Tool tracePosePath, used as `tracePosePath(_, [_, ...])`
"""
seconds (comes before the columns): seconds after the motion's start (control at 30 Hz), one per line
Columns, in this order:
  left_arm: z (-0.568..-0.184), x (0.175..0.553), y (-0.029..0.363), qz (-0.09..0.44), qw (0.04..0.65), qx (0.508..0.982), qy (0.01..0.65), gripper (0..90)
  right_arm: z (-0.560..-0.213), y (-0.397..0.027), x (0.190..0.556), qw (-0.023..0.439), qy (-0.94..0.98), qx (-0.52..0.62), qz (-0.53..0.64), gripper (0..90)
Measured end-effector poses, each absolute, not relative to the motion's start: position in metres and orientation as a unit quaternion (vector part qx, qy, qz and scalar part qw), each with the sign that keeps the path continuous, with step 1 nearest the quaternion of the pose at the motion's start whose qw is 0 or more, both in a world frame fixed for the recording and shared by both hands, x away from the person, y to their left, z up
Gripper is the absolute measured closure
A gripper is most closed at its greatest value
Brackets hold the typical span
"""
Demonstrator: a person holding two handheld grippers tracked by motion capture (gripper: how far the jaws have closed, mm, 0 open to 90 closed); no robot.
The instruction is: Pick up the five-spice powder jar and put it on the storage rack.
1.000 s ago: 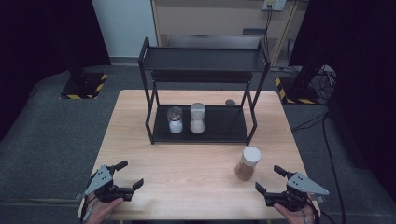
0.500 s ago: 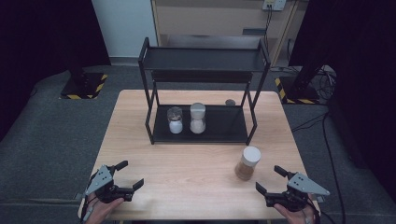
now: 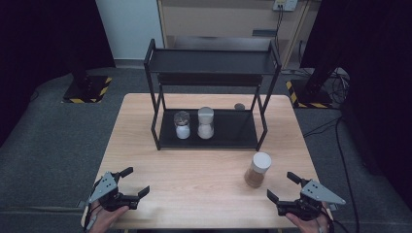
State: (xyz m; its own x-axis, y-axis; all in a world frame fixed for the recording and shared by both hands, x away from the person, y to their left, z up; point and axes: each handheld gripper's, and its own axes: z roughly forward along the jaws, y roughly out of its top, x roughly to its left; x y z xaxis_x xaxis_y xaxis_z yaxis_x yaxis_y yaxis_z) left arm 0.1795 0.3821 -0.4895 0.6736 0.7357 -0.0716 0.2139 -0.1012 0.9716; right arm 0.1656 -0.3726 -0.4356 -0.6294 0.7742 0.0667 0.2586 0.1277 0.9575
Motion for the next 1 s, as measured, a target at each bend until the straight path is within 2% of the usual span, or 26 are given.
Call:
tracePosePath(0.47, [-0.489,0.179,0.383,0.225,0.580,0.706,0.338,1.3,-0.417,-0.366,0.166,0.235,0.718,0.362,0.546,2.1])
tracePosePath(1.0, [-0.489,0.179,0.383,0.226,0.579,0.707,0.338,1.3,-0.392,-0.356,0.185,0.232,0.729,0.362,0.533,3.1])
